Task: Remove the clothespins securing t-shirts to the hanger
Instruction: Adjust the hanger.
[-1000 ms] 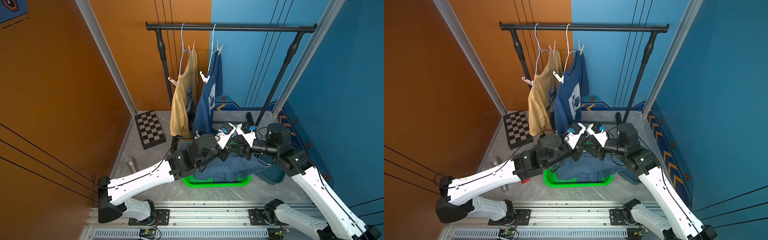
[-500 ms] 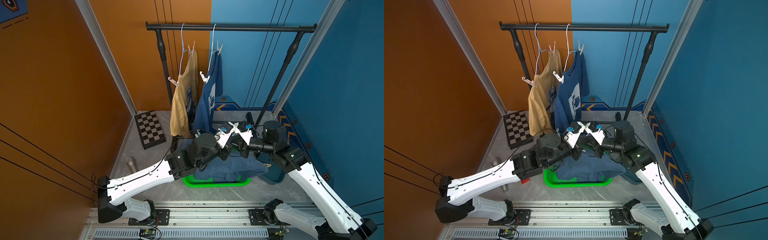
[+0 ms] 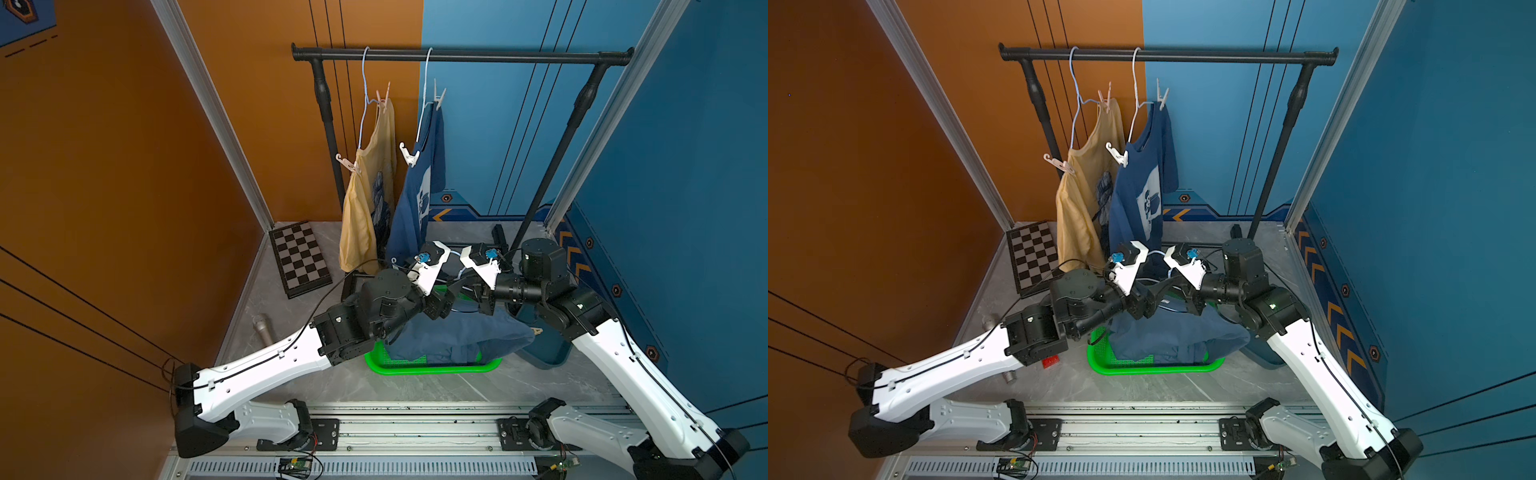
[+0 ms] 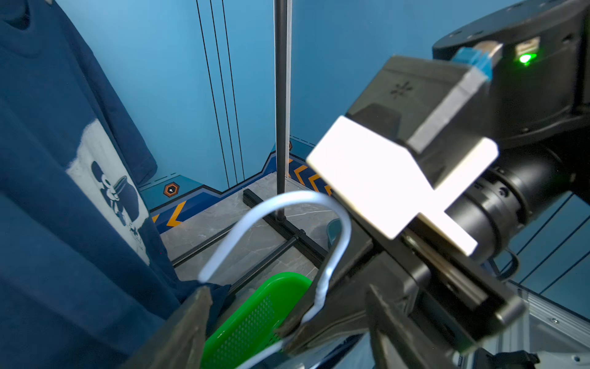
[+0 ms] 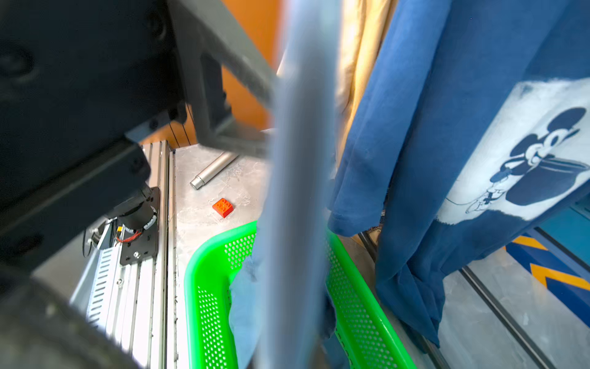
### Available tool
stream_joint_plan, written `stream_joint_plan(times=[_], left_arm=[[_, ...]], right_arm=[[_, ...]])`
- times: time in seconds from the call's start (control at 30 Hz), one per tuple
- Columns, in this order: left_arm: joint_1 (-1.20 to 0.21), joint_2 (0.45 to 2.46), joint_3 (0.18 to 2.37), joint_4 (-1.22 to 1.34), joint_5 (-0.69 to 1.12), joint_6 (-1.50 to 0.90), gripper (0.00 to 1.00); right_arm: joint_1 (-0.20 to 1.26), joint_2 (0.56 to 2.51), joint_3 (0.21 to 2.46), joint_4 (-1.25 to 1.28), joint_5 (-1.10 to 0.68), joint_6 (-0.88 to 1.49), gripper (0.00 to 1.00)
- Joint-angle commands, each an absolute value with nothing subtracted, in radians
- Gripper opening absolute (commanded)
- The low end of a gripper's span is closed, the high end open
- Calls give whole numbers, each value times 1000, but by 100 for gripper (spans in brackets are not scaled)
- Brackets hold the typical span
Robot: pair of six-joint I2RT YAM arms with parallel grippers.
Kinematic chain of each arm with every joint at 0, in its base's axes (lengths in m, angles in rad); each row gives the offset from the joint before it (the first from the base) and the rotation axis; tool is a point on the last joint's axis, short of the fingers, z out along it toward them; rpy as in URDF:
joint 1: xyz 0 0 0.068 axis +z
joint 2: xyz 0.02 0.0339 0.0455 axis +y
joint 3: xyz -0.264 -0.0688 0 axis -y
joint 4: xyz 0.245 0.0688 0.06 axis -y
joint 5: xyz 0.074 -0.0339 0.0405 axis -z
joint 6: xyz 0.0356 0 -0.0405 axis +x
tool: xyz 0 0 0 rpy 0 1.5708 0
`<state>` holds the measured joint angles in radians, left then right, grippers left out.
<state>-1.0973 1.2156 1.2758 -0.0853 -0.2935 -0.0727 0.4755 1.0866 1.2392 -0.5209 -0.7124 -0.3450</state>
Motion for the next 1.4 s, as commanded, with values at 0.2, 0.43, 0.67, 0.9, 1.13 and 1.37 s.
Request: stream_joint_plan(times=[0.2, 0.43, 0.67, 0.9, 1.13, 1.37], left_arm=[[-1041, 926, 1101, -136, -267, 123, 98], [-1019, 726, 956, -172, -128, 329, 98], [-1007, 640, 897, -378, -51, 511, 98], [-982, 643, 883, -487, 15, 618, 98], [-895, 659, 882, -525, 104, 679, 98], [-783, 729, 896, -525, 279, 707, 98]], right_arm=[[513, 1093, 1293, -629, -789, -669, 0], [560, 1075, 1269, -644, -720, -879, 0], [671, 1036, 1243, -686, -538, -1101, 0], [750, 1013, 1232, -732, -459, -1201, 0], [765, 986, 1226, -775, -420, -1247, 0], [784, 970, 1215, -800, -397, -1272, 0]])
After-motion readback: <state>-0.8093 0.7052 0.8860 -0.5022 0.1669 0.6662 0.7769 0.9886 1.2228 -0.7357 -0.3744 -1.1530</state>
